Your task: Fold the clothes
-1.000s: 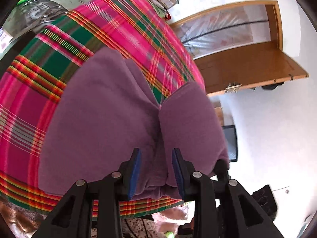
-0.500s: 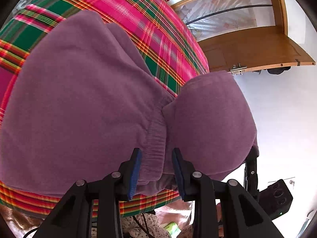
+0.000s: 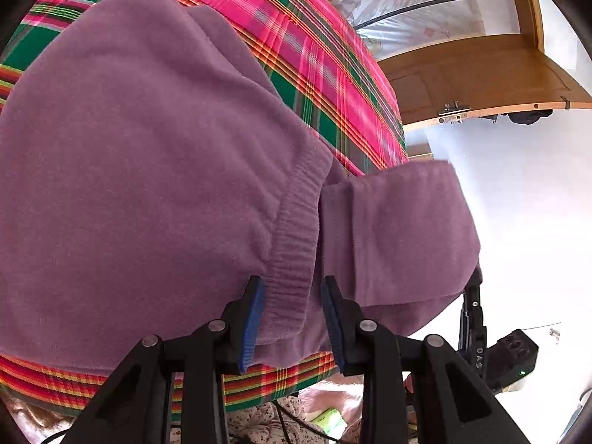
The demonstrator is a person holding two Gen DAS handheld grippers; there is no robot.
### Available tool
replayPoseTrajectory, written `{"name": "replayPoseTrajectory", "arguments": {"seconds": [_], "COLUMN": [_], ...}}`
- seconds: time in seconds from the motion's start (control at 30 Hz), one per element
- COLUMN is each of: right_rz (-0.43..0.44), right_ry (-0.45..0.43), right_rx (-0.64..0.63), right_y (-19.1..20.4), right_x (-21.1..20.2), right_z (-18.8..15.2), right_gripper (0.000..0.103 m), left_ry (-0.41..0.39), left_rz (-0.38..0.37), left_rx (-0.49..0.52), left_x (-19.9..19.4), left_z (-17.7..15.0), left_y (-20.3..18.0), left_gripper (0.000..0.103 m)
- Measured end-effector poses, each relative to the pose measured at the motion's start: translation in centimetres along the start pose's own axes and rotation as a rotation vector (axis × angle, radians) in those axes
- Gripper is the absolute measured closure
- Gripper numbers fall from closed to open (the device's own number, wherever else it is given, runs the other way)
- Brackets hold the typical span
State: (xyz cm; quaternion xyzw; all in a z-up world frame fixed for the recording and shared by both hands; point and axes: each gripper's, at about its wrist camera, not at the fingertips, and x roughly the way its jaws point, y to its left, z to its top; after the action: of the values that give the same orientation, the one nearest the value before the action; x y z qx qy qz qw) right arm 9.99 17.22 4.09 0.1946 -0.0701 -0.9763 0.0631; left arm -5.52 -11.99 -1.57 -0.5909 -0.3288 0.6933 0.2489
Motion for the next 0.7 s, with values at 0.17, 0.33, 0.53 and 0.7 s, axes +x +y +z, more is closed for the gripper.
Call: {"name": "replayPoseTrajectory", "arguments": {"seconds": [0.17, 0.33, 0.53, 0.7], "right_rz": [-0.067, -0.116, -0.159, -0.176], "right_ry": [0.038, 0.085, 0.152, 0.199], "right_rx": [0.047, 0.089, 0.118, 0.134], "right_y": [-2.7, -4.8, -6.6, -7.3], "right_x": [0.0, 0.2, 0.4, 0.7], "right_z": [-1.7, -3.6, -5.8, -7.4], "right_gripper": [0.093, 0.093, 0.093, 0.093], "left_ry": [-0.005, -0.014, -0.015, -0.017], "left_rz": [0.001, 0.020, 0.026, 0.037], "left_rx": [0.009, 0.025, 0.018, 0.027], "left_x": [-0.7, -0.4, -0.5, -0.8], "left_z": [-1.1, -1.2, -1.3, -1.6], "left_y": [0.8, 0.3, 0.3, 0.1], "left_gripper": [0.071, 0.071, 0.071, 0.071]}}
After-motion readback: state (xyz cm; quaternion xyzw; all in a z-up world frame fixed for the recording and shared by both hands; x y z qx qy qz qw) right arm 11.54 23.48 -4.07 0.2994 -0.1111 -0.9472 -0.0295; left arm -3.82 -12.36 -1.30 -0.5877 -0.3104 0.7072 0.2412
